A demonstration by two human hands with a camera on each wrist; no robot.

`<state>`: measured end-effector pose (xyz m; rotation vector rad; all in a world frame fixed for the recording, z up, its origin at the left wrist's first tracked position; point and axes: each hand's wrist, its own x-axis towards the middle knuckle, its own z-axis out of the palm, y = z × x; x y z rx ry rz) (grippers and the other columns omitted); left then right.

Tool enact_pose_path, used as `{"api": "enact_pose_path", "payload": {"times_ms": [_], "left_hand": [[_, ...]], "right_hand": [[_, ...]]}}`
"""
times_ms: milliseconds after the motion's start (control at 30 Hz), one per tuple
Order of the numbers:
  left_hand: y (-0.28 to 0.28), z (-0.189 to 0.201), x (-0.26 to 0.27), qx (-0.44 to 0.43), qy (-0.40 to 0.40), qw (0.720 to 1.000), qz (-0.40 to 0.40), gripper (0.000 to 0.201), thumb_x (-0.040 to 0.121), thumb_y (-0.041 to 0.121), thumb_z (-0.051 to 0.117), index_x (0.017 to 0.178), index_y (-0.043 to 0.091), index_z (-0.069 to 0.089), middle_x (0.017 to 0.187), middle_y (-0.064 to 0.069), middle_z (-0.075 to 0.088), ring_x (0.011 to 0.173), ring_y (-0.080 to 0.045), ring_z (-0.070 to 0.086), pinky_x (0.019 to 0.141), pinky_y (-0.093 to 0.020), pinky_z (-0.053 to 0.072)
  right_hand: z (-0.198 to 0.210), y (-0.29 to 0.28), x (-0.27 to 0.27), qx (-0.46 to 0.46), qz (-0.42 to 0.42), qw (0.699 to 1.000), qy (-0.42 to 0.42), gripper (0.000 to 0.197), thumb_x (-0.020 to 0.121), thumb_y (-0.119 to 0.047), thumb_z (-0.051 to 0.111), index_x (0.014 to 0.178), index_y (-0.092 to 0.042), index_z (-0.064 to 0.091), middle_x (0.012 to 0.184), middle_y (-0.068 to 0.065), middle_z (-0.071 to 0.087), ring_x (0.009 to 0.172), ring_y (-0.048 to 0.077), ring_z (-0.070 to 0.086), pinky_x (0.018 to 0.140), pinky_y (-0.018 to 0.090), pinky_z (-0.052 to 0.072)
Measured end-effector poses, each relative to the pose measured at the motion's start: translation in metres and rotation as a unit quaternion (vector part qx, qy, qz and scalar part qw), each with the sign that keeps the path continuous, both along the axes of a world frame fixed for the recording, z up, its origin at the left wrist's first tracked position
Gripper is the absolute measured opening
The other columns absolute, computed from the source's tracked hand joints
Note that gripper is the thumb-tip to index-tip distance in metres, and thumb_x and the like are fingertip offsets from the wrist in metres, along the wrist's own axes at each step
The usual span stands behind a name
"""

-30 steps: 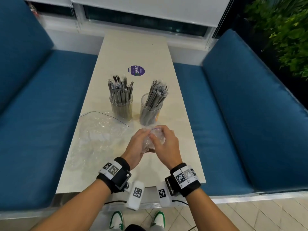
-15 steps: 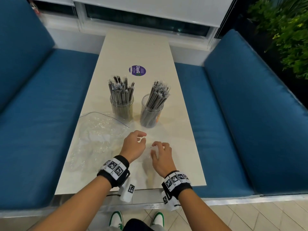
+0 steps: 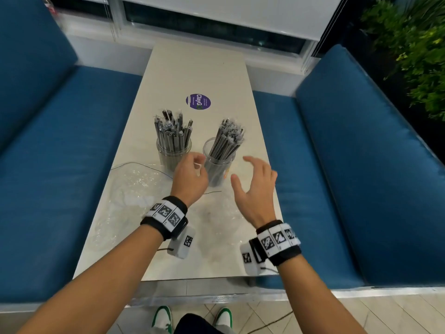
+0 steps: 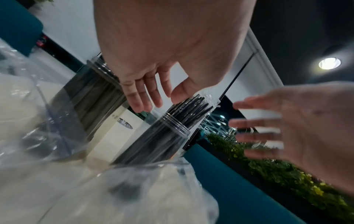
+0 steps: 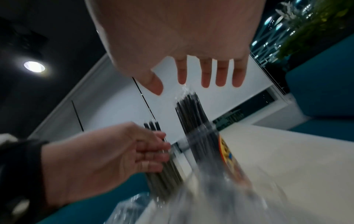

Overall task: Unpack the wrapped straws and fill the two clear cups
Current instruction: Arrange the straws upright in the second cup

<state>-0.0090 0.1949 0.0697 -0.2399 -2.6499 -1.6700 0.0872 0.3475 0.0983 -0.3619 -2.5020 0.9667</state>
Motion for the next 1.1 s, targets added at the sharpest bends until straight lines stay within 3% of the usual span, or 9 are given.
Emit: {"api": "enact_pose_path", "payload": {"times_ms": [100, 167, 333, 433, 533, 700, 867, 967, 1100], "left_hand": [[0.013, 0.001, -0.021, -0.062, -0.005, 0.998, -0.03, 0.061, 0.091, 0.023, 0.077, 0.144, 0.011, 0.048, 0.139, -0.008, 0.054, 0.128, -0.025, 0.054, 0.114, -0.043, 0.046], [0.024, -0.002, -0.031, -0.106, -0.03, 0.992, -0.059, 0.095, 0.084, 0.034, 0.085, 0.158, 0.008, 0.031, 0.156, -0.014, 0.04, 0.145, -0.03, 0.041, 0.121, -0.044, 0.037], [0.046, -0.014, -0.05, -0.175, -0.083, 0.977, -0.086, 0.139, 0.072, 0.05, 0.093, 0.169, 0.011, 0.0, 0.176, -0.013, 0.012, 0.161, -0.032, 0.019, 0.126, -0.052, 0.029], [0.05, -0.024, -0.055, -0.16, -0.067, 0.982, -0.073, 0.132, 0.078, 0.047, 0.089, 0.169, 0.011, 0.0, 0.171, -0.017, 0.022, 0.156, -0.037, 0.03, 0.122, -0.054, 0.036], [0.049, -0.029, -0.057, -0.159, -0.073, 0.983, -0.057, 0.122, 0.085, 0.043, 0.084, 0.169, 0.011, 0.001, 0.166, -0.018, 0.028, 0.153, -0.037, 0.033, 0.12, -0.052, 0.038], [0.045, -0.028, -0.058, -0.171, -0.071, 0.979, -0.082, 0.113, 0.089, 0.023, 0.077, 0.167, 0.009, -0.004, 0.164, -0.02, 0.026, 0.15, -0.039, 0.036, 0.116, -0.053, 0.041], [0.04, -0.034, -0.058, -0.159, -0.058, 0.981, -0.092, 0.113, 0.089, 0.04, 0.077, 0.167, 0.007, 0.003, 0.16, -0.019, 0.031, 0.149, -0.038, 0.037, 0.116, -0.054, 0.043], [0.042, -0.031, -0.059, -0.171, -0.059, 0.979, -0.09, 0.117, 0.088, 0.051, 0.077, 0.167, 0.009, 0.001, 0.162, -0.019, 0.03, 0.149, -0.038, 0.036, 0.115, -0.053, 0.043], [0.043, -0.027, -0.059, -0.181, -0.068, 0.977, -0.093, 0.116, 0.089, 0.05, 0.077, 0.167, 0.009, 0.001, 0.166, -0.019, 0.025, 0.152, -0.037, 0.033, 0.118, -0.052, 0.04]], "right_hand": [[0.023, 0.013, -0.042, 0.019, 0.025, 0.998, 0.047, 0.048, 0.087, -0.021, 0.07, 0.133, -0.019, 0.056, 0.13, -0.001, 0.054, 0.118, 0.02, 0.043, 0.106, 0.031, 0.04], [0.033, 0.019, -0.071, 0.05, 0.057, 0.997, 0.021, 0.052, 0.084, -0.027, 0.074, 0.133, -0.026, 0.055, 0.134, 0.002, 0.05, 0.12, 0.024, 0.043, 0.102, 0.022, 0.037], [0.025, 0.019, -0.119, 0.141, 0.106, 0.973, -0.148, 0.058, 0.082, -0.049, 0.079, 0.131, -0.032, 0.053, 0.139, 0.01, 0.039, 0.122, 0.034, 0.046, 0.096, 0.043, 0.051], [0.014, 0.015, -0.13, 0.104, 0.1, 0.982, -0.125, 0.045, 0.093, -0.03, 0.074, 0.132, -0.018, 0.056, 0.132, 0.014, 0.043, 0.113, 0.034, 0.056, 0.099, 0.047, 0.056], [0.012, 0.014, -0.128, 0.023, 0.059, 0.997, -0.05, 0.043, 0.096, -0.02, 0.072, 0.135, -0.012, 0.057, 0.131, 0.015, 0.045, 0.108, 0.025, 0.056, 0.102, 0.035, 0.051], [0.01, 0.004, -0.105, 0.113, 0.039, 0.988, -0.095, 0.067, 0.082, -0.053, 0.075, 0.142, -0.045, 0.045, 0.147, 0.011, 0.036, 0.125, 0.034, 0.046, 0.103, 0.05, 0.046], [0.032, 0.006, -0.12, 0.15, 0.013, 0.989, -0.012, 0.069, 0.079, -0.068, 0.068, 0.142, -0.047, 0.047, 0.153, 0.007, 0.034, 0.129, 0.032, 0.04, 0.097, 0.042, 0.042], [0.025, 0.01, -0.145, 0.096, 0.102, 0.987, -0.076, 0.046, 0.091, -0.045, 0.071, 0.134, -0.03, 0.061, 0.141, 0.01, 0.048, 0.125, 0.032, 0.048, 0.104, 0.043, 0.048], [0.014, 0.01, -0.156, 0.069, 0.093, 0.993, -0.027, 0.013, 0.096, -0.014, 0.068, 0.105, -0.008, 0.074, 0.11, 0.012, 0.062, 0.104, 0.032, 0.061, 0.088, 0.025, 0.042]]}}
